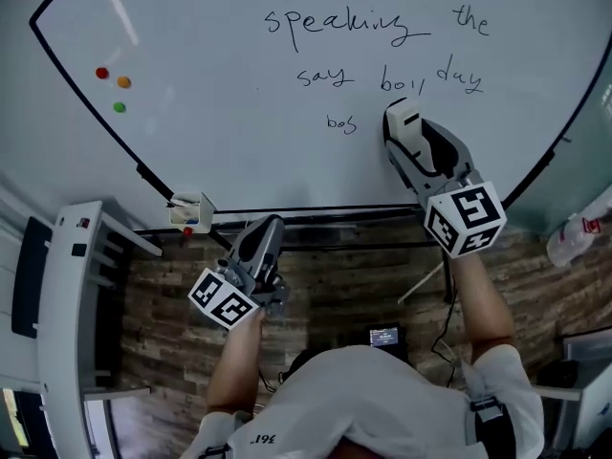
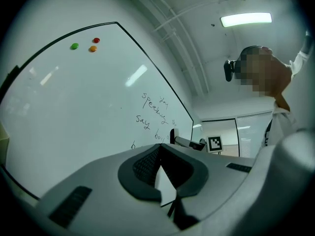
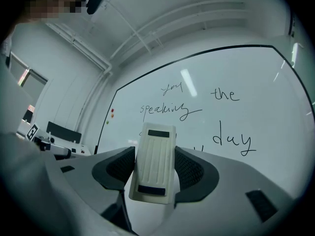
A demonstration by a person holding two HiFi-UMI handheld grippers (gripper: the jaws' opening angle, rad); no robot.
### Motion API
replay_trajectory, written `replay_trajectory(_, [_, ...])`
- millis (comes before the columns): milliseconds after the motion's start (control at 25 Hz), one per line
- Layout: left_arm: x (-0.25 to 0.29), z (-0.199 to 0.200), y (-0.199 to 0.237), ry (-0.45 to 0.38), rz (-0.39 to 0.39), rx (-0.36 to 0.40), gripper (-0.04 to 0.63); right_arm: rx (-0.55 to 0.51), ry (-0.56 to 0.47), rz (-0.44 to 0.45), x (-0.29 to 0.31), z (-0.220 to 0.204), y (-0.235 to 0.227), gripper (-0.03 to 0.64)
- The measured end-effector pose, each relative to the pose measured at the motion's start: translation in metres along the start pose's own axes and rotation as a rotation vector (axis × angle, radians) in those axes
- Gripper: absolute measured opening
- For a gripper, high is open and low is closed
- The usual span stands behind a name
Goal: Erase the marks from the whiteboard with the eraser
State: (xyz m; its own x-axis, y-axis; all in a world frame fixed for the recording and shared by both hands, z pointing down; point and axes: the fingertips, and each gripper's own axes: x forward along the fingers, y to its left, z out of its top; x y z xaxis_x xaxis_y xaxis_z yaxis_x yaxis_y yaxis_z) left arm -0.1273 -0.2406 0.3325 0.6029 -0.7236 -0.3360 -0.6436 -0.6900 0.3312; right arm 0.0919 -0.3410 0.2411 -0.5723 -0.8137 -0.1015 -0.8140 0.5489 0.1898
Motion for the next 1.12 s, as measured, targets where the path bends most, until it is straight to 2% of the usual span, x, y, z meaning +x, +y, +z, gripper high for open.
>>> replay_trajectory(280, [0.023,0.025,0.01,0.003,-0.061,0.026,0.006,-0.098,-0.017,-0.05,0.026,0.026,0.0,0.268])
replay_trajectory(600, [0.031,0.057,0.016,0.0,-0.142,0.076,0.006,-0.138,-0.068,-0.098,0.059,0.072,0.019,0.268])
replay_trajectory(840, [0.028,0.082,0.027,-0.056,-0.163,0.066,0.006,-0.257,-0.068,-0.118,0.094,0.104,0.043,0.267])
replay_trajectory(1120, [0.021,0.109,0.036,-0.094,-0.161,0.096,0.006,-0.361,-0.087,-0.16,0.124,0.146,0.063,0.268])
